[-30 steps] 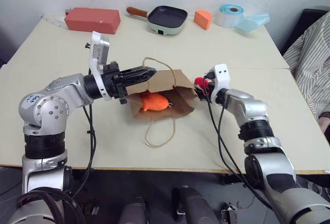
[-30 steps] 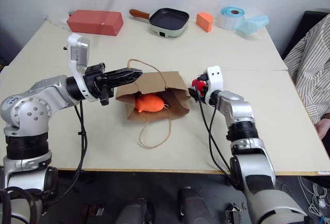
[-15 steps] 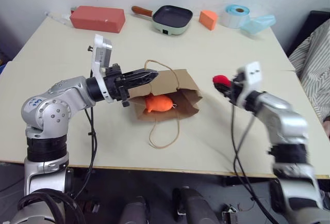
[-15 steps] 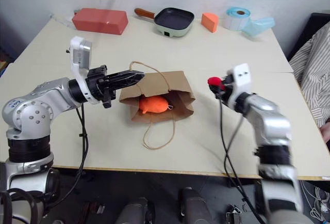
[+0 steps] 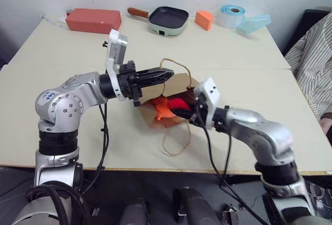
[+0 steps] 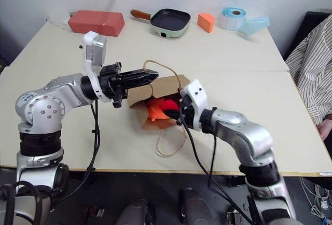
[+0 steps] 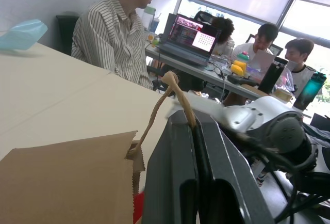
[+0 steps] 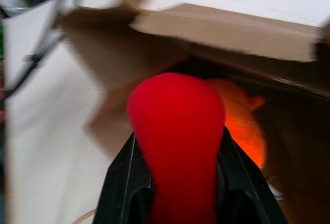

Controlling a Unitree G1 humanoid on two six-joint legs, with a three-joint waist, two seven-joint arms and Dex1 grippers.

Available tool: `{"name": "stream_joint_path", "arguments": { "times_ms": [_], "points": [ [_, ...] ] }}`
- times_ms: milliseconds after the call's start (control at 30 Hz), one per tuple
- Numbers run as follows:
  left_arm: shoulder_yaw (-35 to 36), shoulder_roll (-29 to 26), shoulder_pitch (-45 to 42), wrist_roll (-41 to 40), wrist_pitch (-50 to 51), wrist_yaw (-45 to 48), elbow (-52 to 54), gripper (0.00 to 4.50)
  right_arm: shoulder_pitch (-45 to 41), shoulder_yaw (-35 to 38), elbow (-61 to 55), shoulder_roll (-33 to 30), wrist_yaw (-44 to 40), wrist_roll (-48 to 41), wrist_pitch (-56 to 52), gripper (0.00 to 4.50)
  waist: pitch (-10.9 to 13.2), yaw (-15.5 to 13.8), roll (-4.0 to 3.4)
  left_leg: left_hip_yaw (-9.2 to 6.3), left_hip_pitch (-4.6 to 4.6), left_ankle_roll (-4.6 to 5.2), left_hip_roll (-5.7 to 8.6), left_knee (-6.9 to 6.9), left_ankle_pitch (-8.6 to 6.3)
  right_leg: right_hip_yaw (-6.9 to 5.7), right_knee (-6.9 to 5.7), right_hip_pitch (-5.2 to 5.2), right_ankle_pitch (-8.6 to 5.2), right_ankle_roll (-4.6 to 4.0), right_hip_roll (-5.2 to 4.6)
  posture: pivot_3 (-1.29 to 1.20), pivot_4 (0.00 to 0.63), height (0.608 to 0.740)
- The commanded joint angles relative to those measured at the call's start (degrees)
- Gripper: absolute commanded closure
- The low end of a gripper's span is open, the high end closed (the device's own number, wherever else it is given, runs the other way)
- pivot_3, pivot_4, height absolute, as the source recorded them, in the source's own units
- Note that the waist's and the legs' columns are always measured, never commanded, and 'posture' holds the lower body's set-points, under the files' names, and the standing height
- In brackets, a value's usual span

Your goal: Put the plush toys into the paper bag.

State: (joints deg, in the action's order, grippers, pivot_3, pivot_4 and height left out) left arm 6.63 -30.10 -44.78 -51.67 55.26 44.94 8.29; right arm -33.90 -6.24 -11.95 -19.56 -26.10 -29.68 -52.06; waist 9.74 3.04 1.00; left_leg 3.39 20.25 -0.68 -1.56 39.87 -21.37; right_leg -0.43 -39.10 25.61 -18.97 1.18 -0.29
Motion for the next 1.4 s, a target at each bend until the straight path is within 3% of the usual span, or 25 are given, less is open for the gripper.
{"name": "stream_joint_path", "arguments": {
  "times_ms": [33,200,467,700,833,1000,1167,1400],
  "points": [
    [0.92,-0.62,-0.54,-1.77,0.49,0.66,2.41,4.50,-3.39,4.89,6.13,4.65,5.81,1.49,2.55,3.86,0.00,-0.01,0.00,0.00,0.02,0.01,0.00,-0.01,0.00,0.00,-0.01,0.02,0.00,0.00,0.00,0.00,0.150,0.740],
    [1.24,-0.34,0.92,-2.49,0.98,0.39,3.79,4.50,-7.62,10.68,11.81,12.94,9.99,-2.02,0.33,3.86,0.00,0.25,-0.01,-0.04,0.10,0.01,-0.02,-0.10,0.00,-0.06,-0.11,0.05,0.00,0.00,0.00,0.00,0.150,0.740],
    [1.08,1.42,0.47,-2.26,0.22,-0.99,3.56,4.50,-14.53,9.19,30.25,19.98,16.79,7.40,11.45,3.86,0.00,0.43,-0.01,-0.01,0.07,0.02,0.00,-0.08,0.01,-0.03,-0.19,0.05,0.00,0.00,-0.01,0.00,0.150,0.740],
    [1.14,0.99,0.58,-1.20,-0.66,-1.00,2.48,4.50,-14.68,9.34,29.00,20.50,12.93,6.67,12.82,1.34,0.00,0.53,-0.02,-0.02,0.08,0.03,-0.01,-0.09,0.01,-0.04,-0.19,0.06,0.00,0.00,-0.01,0.00,0.150,0.740],
    [1.16,0.78,0.93,-0.50,-1.21,-1.05,1.95,4.50,-9.37,5.71,15.23,15.45,6.16,3.73,5.27,0.04,0.00,0.24,-0.02,-0.05,0.11,0.03,-0.01,-0.11,0.01,-0.05,-0.17,0.06,0.00,0.00,-0.02,0.00,0.150,0.740],
    [1.06,0.79,0.58,-0.10,-1.54,-1.03,1.20,4.50,-0.50,1.37,-4.36,1.96,-1.95,0.27,-3.83,0.04,0.00,-0.08,-0.02,-0.12,0.14,0.04,0.00,-0.15,0.00,-0.07,-0.05,0.04,0.00,0.00,-0.02,0.00,0.150,0.740],
    [0.97,0.66,0.24,0.19,-1.71,-0.80,0.31,4.50,7.35,8.63,-18.57,-7.94,-5.78,-7.31,-9.70,0.04,0.01,0.01,-0.01,-0.13,0.13,0.04,0.00,-0.17,0.00,-0.07,0.00,0.03,0.00,0.00,-0.01,0.00,0.150,0.740],
    [0.71,0.55,-0.72,0.52,-1.68,-0.33,-0.90,4.50,19.88,11.92,-26.85,-18.75,-12.29,-7.92,-3.84,0.04,0.02,-0.64,-0.02,-0.14,0.06,0.03,0.02,-0.25,0.00,-0.08,0.24,-0.05,0.00,0.01,0.00,0.00,0.150,0.740]
  ]
}}
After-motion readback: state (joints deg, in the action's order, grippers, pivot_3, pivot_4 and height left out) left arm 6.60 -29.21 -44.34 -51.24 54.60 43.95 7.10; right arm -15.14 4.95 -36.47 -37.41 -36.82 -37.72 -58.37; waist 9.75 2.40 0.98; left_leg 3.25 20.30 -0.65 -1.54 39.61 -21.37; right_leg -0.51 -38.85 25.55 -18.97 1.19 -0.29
